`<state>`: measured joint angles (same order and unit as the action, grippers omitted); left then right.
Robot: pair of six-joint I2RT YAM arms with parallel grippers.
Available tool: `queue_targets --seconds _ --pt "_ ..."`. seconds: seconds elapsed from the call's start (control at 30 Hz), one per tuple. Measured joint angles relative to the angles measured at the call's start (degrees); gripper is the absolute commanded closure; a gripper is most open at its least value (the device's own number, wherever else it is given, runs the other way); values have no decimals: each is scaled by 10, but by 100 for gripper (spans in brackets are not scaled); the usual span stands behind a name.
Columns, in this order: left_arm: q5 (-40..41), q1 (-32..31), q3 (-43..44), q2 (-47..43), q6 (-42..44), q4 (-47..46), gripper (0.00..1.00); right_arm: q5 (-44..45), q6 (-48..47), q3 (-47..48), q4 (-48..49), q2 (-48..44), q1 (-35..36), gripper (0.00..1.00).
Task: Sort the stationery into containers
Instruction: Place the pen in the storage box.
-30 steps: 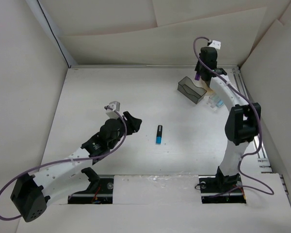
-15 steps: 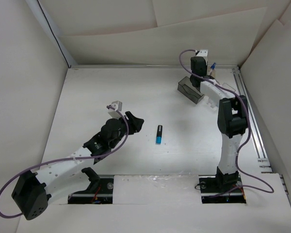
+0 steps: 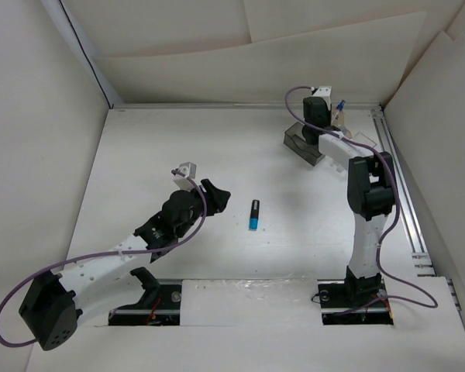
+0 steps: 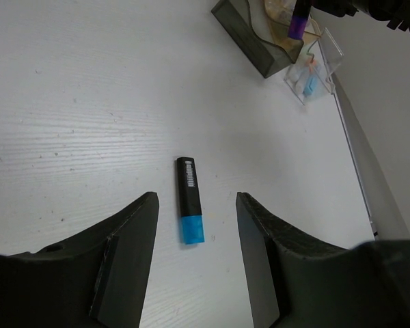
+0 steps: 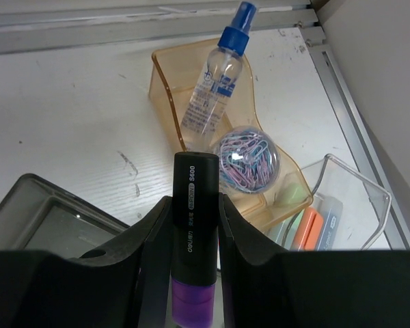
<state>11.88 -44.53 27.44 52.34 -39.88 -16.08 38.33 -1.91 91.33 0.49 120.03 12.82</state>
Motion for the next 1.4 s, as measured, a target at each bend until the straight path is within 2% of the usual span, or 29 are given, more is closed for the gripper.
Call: queue_targets --seconds 0.3,0.4,0.63,0.73,1.07,1.27,1.33,1.4 --pt "-3 0 -4 0 0 -9 54 11 4 -17 0 0 12 92" --pt "-6 0 -5 0 0 -9 54 17 6 -23 2 0 16 89" --pt "-9 0 -7 0 0 -10 54 24 15 -36 1 0 19 77" --pt "-9 0 -8 -1 0 -9 54 29 18 -39 1 -1 23 65" --pt "-10 0 -8 -8 0 -9 54 29 46 -61 1 -67 41 53" --pt "-9 0 -8 -9 0 -9 54 27 60 -70 9 -96 51 55" --pt "-9 0 -8 -10 0 -9 54 21 69 -81 8 -99 54 62" --pt "-9 0 -8 -11 0 -9 54 10 79 -99 5 -107 58 75"
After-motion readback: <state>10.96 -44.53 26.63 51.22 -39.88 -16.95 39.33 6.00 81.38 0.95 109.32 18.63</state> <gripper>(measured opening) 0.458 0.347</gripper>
